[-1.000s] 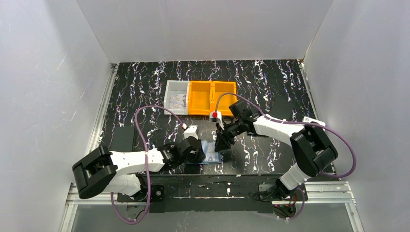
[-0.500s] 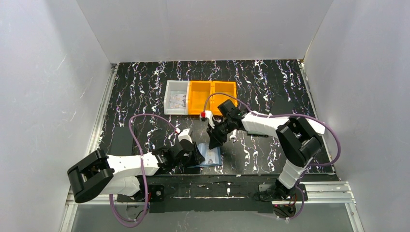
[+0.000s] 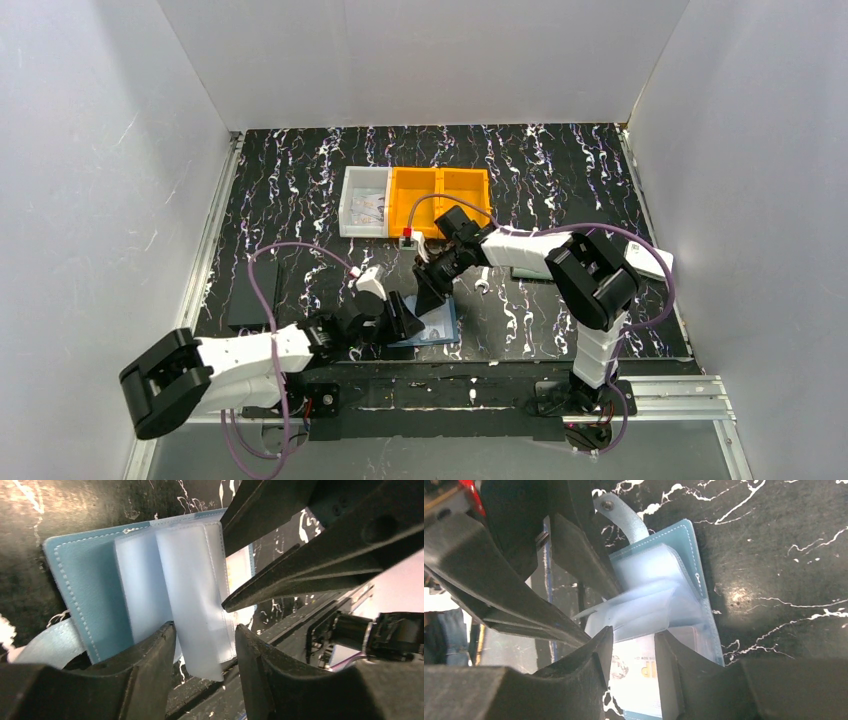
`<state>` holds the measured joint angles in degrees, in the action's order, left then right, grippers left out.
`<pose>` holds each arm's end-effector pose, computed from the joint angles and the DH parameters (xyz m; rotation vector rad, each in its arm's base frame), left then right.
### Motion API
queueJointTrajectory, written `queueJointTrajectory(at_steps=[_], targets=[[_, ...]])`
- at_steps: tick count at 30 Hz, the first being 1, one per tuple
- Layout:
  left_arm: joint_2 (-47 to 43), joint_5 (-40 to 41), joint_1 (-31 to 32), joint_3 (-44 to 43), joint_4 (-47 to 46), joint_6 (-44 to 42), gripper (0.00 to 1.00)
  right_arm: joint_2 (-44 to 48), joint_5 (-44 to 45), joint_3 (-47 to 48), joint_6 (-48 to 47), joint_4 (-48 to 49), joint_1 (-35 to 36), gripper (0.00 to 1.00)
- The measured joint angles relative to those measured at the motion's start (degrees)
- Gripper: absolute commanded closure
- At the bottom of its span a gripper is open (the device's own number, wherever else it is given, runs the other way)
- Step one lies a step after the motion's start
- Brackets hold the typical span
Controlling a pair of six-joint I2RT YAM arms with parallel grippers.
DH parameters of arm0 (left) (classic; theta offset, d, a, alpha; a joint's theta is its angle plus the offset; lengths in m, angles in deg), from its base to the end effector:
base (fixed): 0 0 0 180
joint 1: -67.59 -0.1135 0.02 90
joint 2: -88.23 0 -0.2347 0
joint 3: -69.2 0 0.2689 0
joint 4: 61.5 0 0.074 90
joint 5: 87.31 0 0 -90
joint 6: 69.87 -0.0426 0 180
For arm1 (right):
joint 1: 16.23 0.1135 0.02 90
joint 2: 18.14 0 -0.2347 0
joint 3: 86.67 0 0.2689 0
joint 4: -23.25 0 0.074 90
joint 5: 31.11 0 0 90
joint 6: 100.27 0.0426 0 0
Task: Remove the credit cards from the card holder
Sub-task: Open the card holder at the center of the board.
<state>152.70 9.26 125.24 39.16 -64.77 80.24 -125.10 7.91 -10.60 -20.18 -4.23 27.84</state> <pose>0.1326 -0.2003 0.1131 -0.1245 2.3106 -1.0479 0.2443 0.2826 0.1141 -1.4626 2.1137 1.3728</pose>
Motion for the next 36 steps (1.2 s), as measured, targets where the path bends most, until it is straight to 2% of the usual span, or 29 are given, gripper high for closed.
queueJointTrajectory(at_steps=[6,11,17,21,26,29,36], targets=[[-10.6,0.0,-1.7,3.6,2.9,1.0,0.47,-1.7,-2.7,2.1,3.4,1.4,0.5,0.56],[-18.0,0.6,-2.1,3.5,11.2,1.1,0.47,-4.2,-3.2,3.2,5.3,1.8,1.8,0.56],[-28.5,0.8,-2.1,1.5,23.9,-1.1,0.57,-5.8,-3.2,5.6,7.6,2.7,3.7,0.55],[-32.4,-0.5,-2.2,-0.3,28.6,-2.6,0.61,-7.7,-3.2,7.7,9.4,3.2,4.4,0.51],[-30.7,-5.0,-2.2,-1.5,27.1,-4.0,0.66,-10.1,-3.3,10.1,10.8,3.2,4.4,0.5],[-25.5,-7.4,-2.2,-1.9,23.5,-4.6,0.7,-11.3,-3.4,11.2,11.2,3.1,4.4,0.49],[-13.4,-8.2,-2.2,-2.0,15.5,-5.0,0.71,-10.6,-4.4,11.7,9.1,0.5,4.0,0.44]])
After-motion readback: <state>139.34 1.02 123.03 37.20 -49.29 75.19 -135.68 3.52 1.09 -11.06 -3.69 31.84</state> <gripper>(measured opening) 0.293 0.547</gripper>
